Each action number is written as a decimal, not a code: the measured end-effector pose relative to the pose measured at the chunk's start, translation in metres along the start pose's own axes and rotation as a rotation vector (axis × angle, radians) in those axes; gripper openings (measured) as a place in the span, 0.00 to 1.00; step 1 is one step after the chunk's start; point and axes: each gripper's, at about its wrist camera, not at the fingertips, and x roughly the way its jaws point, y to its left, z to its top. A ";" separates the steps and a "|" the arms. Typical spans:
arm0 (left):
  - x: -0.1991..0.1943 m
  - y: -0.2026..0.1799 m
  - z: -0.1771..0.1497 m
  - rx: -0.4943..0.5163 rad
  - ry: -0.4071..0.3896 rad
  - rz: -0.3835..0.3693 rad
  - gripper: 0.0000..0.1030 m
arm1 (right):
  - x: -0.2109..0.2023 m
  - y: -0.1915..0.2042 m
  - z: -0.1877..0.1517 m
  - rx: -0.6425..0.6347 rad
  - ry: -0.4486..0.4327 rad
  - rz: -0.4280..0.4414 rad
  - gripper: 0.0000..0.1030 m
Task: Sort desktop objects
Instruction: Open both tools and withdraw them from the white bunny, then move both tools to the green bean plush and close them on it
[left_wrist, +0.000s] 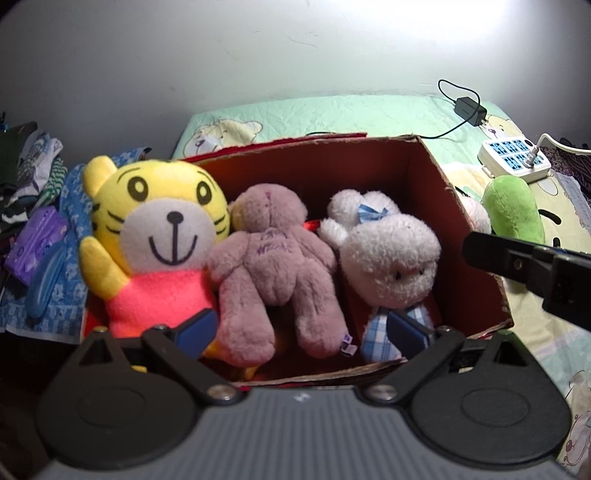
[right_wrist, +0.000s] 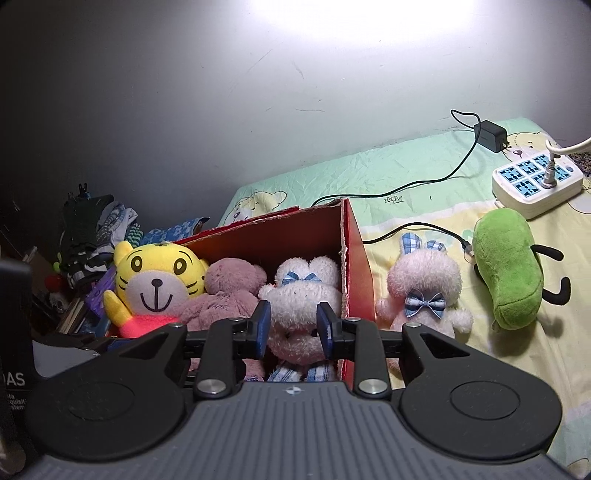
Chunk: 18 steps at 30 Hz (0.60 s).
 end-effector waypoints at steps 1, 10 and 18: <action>-0.002 -0.001 0.000 0.001 -0.002 0.003 0.96 | -0.002 -0.002 0.000 0.005 -0.003 0.003 0.31; -0.015 -0.014 -0.006 -0.037 0.001 0.032 0.96 | -0.009 -0.023 -0.001 0.035 0.014 0.045 0.34; -0.029 -0.034 -0.009 -0.074 -0.003 0.080 0.96 | -0.015 -0.042 0.004 0.021 0.045 0.103 0.35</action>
